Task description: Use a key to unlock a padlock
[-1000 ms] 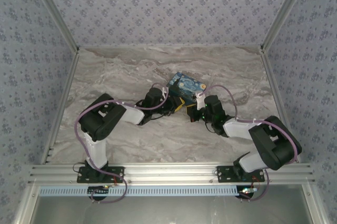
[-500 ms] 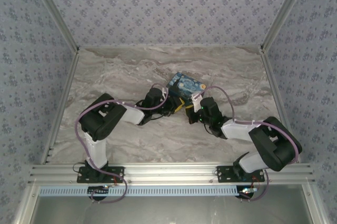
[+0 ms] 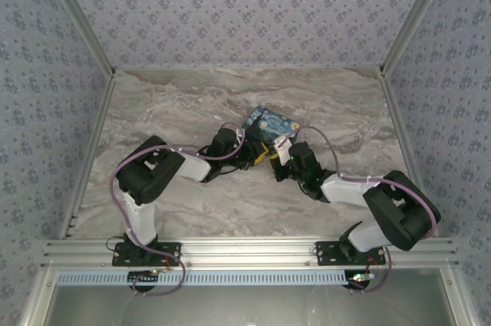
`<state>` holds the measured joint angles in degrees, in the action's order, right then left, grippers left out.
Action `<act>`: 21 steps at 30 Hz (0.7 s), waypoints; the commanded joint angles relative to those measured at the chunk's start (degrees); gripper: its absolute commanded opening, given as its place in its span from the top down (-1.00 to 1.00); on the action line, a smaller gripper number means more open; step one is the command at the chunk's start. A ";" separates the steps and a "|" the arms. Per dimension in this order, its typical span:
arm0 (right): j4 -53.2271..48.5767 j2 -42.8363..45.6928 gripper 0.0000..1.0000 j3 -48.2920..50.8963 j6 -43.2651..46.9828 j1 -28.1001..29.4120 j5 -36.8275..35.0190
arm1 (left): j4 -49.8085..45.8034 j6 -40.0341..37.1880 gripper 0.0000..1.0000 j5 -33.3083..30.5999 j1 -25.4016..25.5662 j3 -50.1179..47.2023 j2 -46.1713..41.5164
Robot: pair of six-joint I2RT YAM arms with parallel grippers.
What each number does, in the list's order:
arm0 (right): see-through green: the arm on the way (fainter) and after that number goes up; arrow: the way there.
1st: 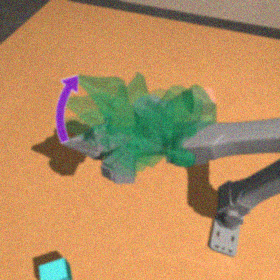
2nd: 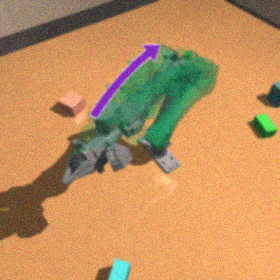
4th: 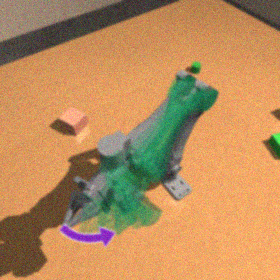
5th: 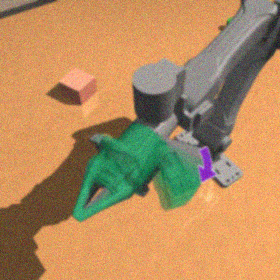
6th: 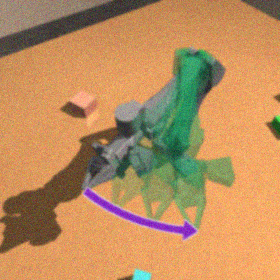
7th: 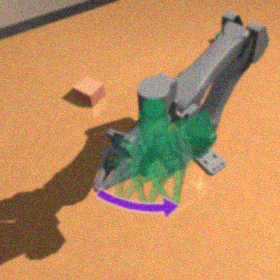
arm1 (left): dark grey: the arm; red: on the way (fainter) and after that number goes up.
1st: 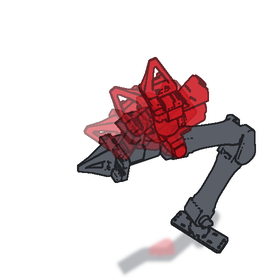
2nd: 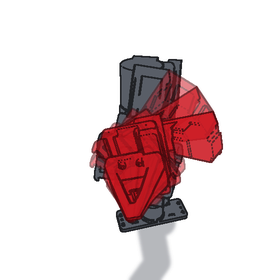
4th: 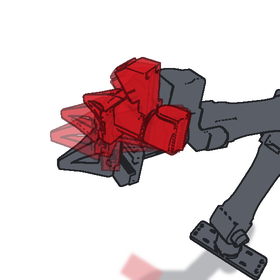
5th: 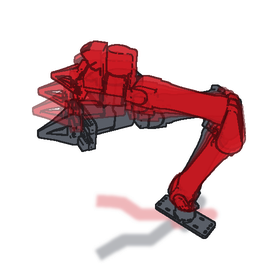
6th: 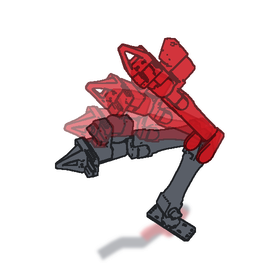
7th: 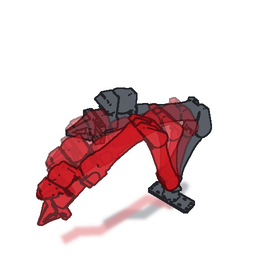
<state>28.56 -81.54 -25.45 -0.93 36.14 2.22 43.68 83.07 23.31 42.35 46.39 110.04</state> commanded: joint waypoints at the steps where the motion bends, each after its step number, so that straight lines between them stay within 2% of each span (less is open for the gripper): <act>1: 10.03 0.05 1.00 -2.97 -2.10 0.18 7.43 | 2.12 0.04 0.59 4.86 2.56 1.67 1.32; 15: 13.66 -2.72 1.00 -5.73 -3.95 -1.61 10.32 | 1.85 -0.02 0.60 5.51 3.28 2.74 1.84; 21: 14.19 -2.97 1.00 -3.56 -4.89 -1.92 10.28 | 2.02 -0.14 0.60 4.98 3.34 2.50 1.50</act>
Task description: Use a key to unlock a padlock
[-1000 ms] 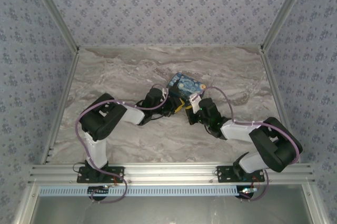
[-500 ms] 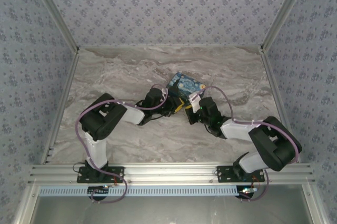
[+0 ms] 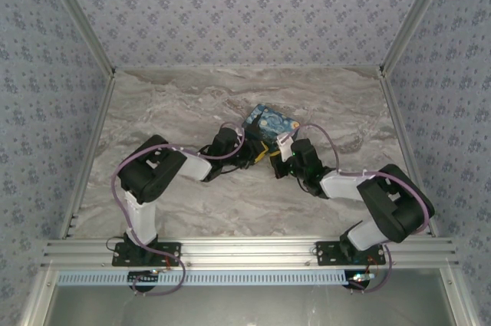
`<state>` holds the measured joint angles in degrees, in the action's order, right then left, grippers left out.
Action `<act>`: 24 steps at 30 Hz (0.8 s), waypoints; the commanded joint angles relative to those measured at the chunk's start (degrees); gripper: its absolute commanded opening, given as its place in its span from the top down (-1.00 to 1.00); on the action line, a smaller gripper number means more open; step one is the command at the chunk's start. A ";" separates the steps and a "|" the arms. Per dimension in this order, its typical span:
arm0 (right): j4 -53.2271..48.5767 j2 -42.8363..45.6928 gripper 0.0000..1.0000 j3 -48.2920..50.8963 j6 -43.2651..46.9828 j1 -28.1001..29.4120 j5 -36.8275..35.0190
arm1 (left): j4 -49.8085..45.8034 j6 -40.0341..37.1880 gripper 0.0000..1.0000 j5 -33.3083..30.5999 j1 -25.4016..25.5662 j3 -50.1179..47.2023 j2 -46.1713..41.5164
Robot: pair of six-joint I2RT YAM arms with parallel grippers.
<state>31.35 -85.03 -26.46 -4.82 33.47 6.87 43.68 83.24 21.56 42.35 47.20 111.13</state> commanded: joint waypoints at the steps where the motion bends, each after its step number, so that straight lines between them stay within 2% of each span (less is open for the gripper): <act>1: 11.62 0.82 1.00 -1.71 -1.51 0.46 5.65 | 2.10 -0.28 0.60 6.48 3.29 1.58 0.23; 8: 11.89 2.67 1.00 2.94 -4.61 -0.95 7.80 | 2.20 -0.36 0.59 6.21 3.28 1.23 -0.50; 24: 7.62 10.02 1.00 6.20 -2.54 -0.91 4.29 | 1.06 0.19 0.60 7.22 4.13 1.75 -2.43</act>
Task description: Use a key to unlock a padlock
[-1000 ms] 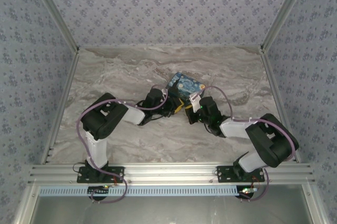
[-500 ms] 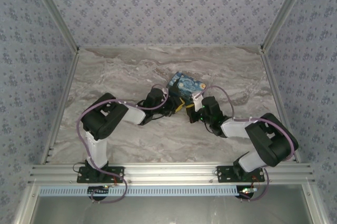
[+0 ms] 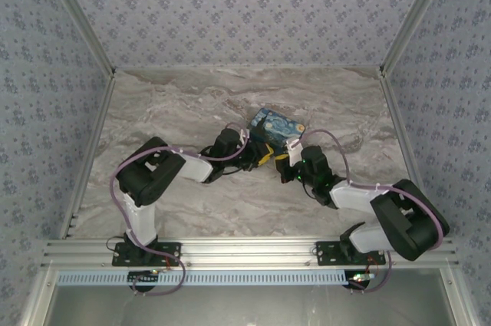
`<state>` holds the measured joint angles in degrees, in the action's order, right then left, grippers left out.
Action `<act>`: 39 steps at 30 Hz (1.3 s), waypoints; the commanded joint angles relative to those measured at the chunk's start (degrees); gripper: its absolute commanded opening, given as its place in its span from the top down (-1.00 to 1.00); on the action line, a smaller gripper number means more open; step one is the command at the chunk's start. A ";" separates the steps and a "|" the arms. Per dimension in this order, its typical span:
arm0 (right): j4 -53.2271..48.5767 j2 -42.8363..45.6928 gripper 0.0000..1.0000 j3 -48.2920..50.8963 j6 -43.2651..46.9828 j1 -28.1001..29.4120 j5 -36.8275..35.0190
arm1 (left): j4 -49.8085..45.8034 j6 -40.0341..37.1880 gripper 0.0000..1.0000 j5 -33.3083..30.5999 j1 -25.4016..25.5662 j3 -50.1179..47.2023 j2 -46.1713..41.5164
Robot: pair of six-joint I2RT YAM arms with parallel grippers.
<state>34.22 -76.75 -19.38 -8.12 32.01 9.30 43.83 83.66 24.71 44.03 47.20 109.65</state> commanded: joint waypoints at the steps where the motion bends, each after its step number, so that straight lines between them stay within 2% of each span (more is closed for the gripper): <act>1: 4.98 1.55 1.00 -0.99 0.56 0.42 1.78 | 0.92 -0.16 0.60 4.07 2.54 1.87 -0.85; 7: 6.28 -0.22 1.00 -2.64 -0.49 -0.91 2.27 | 0.99 0.09 0.60 4.18 2.56 1.93 -0.84; 20: 6.71 -4.77 1.00 -7.87 -2.65 -4.61 8.01 | 1.91 0.71 0.60 4.40 2.81 2.34 -0.23; 28: 5.82 -4.79 1.00 -4.34 -10.86 -3.71 4.53 | 3.43 1.72 0.59 4.03 2.76 2.75 2.26; 35: 7.27 -5.88 1.00 -1.48 -17.76 -1.52 1.28 | 5.21 1.97 0.45 2.96 1.81 1.56 3.63; 39: 7.78 -7.64 1.00 -1.09 -19.20 -0.03 -0.72 | 5.52 1.94 0.18 2.05 0.65 -0.41 2.64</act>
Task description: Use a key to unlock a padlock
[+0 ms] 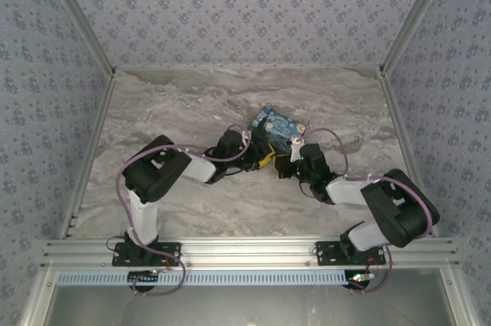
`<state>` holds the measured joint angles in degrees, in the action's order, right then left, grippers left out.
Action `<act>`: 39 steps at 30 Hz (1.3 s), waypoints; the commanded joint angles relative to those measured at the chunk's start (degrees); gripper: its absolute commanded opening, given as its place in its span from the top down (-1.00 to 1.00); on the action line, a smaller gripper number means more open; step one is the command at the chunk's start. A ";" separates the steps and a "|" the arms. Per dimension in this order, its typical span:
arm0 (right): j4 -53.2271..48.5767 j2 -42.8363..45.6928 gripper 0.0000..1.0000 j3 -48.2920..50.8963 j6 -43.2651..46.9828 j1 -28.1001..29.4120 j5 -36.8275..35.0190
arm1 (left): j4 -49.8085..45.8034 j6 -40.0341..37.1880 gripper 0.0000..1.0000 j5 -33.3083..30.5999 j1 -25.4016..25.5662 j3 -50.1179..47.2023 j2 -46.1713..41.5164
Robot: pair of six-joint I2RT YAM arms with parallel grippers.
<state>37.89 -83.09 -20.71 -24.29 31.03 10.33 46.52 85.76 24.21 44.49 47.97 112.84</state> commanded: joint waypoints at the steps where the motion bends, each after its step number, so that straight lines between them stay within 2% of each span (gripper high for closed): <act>1: 5.02 -1.96 1.00 0.55 -3.87 0.93 -1.84 | 2.81 -0.27 0.11 2.28 -0.08 -1.93 -1.05; 5: 6.63 -3.56 1.00 0.43 -7.25 1.01 -1.25 | 3.05 -0.75 -0.11 0.34 -1.16 -4.89 -3.69; 12: 6.21 -3.69 1.00 -0.78 -15.03 1.26 0.65 | 6.34 0.73 -0.22 -2.48 -1.97 -8.99 -5.36; 16: 7.32 -3.07 1.00 -0.40 -19.96 1.74 1.22 | 10.27 2.50 -0.16 -2.97 -1.98 -9.22 -3.78; 26: 7.00 -4.11 1.00 -1.35 -31.36 2.20 4.26 | 13.21 4.22 -0.01 -3.70 -2.09 -8.66 -1.27; 32: 7.22 -4.09 1.00 -1.35 -35.16 2.13 4.31 | 13.61 4.87 0.04 -4.58 -2.04 -8.87 -0.51; 39: 8.26 -4.14 1.00 -1.01 -39.59 2.15 4.99 | 14.23 4.85 0.19 -4.26 -1.95 -7.78 0.61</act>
<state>43.59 -86.59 -20.84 -60.34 32.80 14.41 57.74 90.61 20.23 42.59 38.94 111.98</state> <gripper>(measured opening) 0.057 0.410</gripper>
